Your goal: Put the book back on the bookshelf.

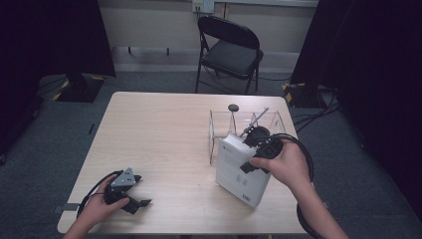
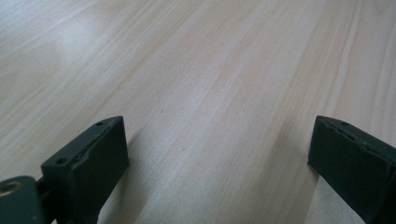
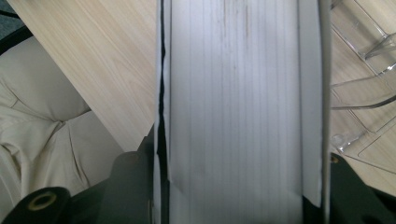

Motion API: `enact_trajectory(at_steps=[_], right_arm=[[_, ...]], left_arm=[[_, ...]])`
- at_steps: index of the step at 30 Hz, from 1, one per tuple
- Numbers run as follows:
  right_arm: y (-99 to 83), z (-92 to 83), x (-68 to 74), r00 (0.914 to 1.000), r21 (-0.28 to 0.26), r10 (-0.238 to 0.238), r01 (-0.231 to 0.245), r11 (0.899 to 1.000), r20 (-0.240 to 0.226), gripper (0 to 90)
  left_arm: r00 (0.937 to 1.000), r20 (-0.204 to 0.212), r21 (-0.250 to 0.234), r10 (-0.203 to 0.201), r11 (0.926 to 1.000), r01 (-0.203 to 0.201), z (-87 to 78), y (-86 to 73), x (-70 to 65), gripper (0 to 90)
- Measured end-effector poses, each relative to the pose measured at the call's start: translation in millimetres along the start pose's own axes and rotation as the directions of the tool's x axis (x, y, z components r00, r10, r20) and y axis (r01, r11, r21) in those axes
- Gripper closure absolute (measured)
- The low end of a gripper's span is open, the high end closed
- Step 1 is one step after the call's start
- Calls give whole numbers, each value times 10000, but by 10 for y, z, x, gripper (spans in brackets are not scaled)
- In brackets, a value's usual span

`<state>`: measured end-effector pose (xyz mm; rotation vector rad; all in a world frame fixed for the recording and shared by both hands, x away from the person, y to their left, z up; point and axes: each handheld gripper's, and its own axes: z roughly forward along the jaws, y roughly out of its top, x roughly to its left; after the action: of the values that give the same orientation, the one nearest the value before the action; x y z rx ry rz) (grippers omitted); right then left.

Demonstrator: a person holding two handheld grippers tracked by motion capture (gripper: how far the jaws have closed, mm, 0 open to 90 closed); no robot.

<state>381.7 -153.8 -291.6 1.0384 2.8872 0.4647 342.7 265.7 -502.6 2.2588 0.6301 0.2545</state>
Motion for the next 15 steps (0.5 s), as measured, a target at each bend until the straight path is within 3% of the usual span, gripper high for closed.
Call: enact_trajectory(at_steps=[15], right_arm=[[-145, -77, -123, 9986, -255, 516, -518, 9983, -73, 519]], left_arm=[[10000, -17, -52, -13, 10000, 13, 4, -2, -1, 44]])
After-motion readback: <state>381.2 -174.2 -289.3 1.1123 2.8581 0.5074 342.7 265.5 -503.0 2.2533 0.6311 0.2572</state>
